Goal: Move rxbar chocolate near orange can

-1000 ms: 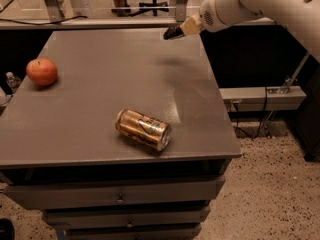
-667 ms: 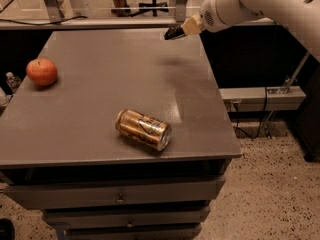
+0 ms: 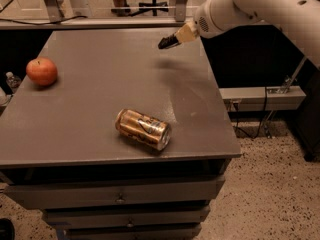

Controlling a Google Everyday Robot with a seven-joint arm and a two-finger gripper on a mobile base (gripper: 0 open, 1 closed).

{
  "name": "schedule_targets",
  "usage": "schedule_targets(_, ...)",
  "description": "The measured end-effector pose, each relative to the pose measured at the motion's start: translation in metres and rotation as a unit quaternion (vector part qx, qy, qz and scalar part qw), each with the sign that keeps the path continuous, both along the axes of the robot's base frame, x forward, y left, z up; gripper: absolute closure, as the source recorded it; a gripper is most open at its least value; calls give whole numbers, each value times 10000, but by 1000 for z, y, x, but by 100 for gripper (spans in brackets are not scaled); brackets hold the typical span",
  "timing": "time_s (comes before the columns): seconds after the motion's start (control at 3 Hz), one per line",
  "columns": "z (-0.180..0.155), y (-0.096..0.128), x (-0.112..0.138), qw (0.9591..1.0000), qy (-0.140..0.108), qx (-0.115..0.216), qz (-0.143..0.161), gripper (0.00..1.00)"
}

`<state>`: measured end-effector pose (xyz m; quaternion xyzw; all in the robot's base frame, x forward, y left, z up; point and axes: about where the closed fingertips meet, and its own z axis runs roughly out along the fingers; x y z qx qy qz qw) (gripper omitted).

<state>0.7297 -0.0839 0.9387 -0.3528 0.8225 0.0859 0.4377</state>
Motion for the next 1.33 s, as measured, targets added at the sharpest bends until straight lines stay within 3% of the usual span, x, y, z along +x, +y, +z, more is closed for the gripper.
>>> schedule_targets(0.67, 8, 6, -75, 9987, 460, 8, 236, 100)
schedule_targets(1.33, -8, -27, -131, 9935, 1112, 234, -51, 100)
